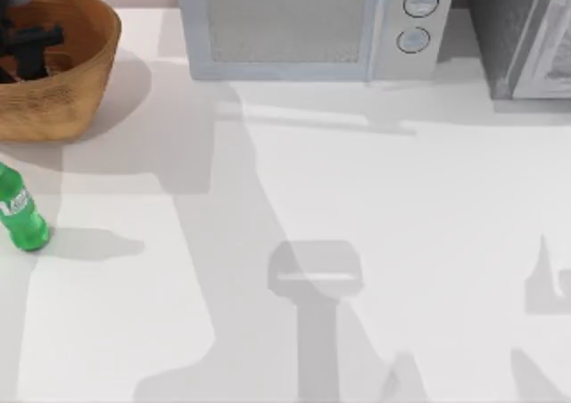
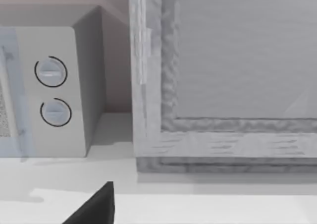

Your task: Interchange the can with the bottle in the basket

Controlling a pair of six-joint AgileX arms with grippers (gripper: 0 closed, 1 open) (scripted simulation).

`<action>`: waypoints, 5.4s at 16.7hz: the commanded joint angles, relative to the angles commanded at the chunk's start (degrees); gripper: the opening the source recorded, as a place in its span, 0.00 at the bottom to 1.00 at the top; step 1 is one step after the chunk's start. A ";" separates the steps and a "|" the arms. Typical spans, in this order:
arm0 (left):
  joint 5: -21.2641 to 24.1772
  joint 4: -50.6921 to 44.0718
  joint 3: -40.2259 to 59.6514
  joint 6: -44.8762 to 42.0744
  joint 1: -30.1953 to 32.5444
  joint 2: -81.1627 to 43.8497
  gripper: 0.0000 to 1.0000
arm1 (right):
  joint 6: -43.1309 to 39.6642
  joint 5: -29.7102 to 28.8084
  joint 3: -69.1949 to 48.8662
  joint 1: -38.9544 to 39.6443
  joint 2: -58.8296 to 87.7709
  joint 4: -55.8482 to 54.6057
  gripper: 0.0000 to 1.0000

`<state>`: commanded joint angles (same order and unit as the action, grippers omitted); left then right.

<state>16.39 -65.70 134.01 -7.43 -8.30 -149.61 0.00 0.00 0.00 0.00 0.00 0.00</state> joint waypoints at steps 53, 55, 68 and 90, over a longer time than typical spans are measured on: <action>-5.13 78.27 -119.56 6.56 13.18 126.23 0.00 | 0.00 0.00 0.00 0.00 0.00 0.00 1.00; -1.91 81.56 -115.99 6.39 14.34 119.50 0.00 | 0.00 0.00 0.00 0.00 0.00 0.00 1.00; 18.56 102.43 -95.10 5.11 19.89 76.06 0.00 | 0.00 0.00 0.00 0.00 0.00 0.00 1.00; 49.07 131.14 -69.53 5.26 25.26 15.21 0.00 | 0.00 0.00 0.00 0.00 0.00 0.00 1.00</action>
<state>65.46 65.44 64.48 -2.17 16.96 -134.40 0.00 0.00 0.00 0.00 0.00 0.00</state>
